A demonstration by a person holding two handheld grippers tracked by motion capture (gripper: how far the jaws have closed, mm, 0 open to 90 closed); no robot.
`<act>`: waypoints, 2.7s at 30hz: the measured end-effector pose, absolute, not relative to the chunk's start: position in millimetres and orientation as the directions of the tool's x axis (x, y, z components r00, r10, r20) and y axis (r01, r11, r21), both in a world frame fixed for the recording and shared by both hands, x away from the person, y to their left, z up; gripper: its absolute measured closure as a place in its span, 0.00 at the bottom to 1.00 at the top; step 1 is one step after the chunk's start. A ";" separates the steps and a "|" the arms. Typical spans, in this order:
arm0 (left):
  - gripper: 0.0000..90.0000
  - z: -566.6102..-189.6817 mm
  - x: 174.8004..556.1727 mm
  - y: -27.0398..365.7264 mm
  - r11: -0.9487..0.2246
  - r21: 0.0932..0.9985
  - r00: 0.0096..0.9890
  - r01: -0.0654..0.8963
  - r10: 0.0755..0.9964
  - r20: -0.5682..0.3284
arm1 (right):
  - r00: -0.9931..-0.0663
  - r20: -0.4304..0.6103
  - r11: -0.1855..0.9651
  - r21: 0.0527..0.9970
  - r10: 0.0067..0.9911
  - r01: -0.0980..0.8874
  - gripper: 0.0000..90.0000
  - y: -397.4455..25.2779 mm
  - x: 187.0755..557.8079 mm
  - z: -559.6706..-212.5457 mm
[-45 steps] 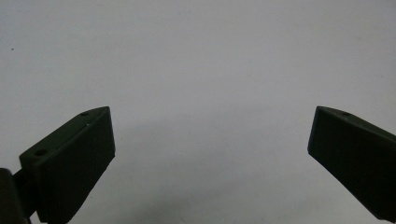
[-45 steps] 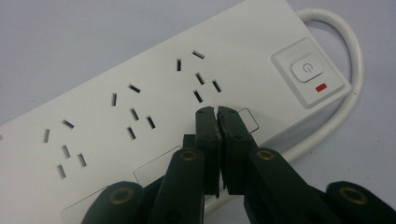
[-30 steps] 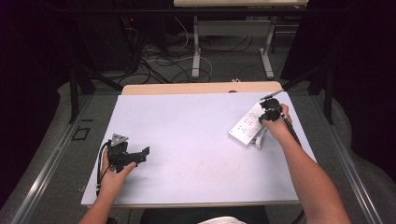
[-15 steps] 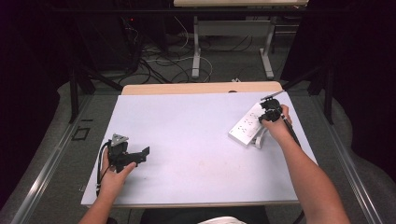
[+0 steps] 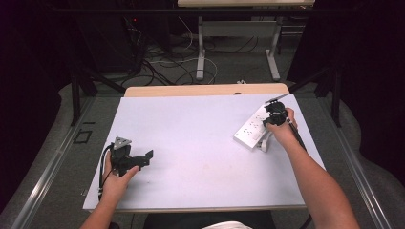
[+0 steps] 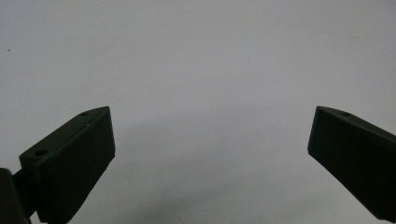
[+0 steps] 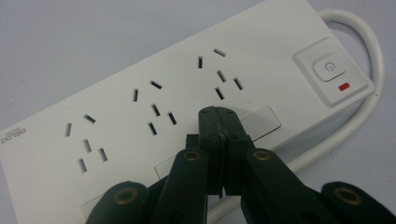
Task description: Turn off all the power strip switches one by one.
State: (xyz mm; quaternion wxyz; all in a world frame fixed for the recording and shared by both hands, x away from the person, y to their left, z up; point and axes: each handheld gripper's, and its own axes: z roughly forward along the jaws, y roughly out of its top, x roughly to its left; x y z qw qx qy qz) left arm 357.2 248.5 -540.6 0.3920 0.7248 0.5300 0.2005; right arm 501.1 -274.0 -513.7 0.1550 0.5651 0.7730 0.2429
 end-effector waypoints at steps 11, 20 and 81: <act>0.01 -540.9 357.2 247.9 -0.128 0.779 0.358 0.614 0.924 -0.130 | -0.357 0.043 0.276 0.550 0.933 0.788 1.00 -268.0 493.8 -509.7; 0.01 -540.8 357.1 247.9 -0.128 0.779 0.359 0.614 0.924 -0.131 | -0.375 0.059 0.285 0.545 0.925 0.789 0.99 -263.4 488.8 -507.3; 0.01 -541.5 357.1 246.8 -0.134 0.778 0.362 0.613 0.923 -0.126 | -0.406 0.056 0.311 0.552 0.912 0.774 1.00 -260.0 480.2 -517.1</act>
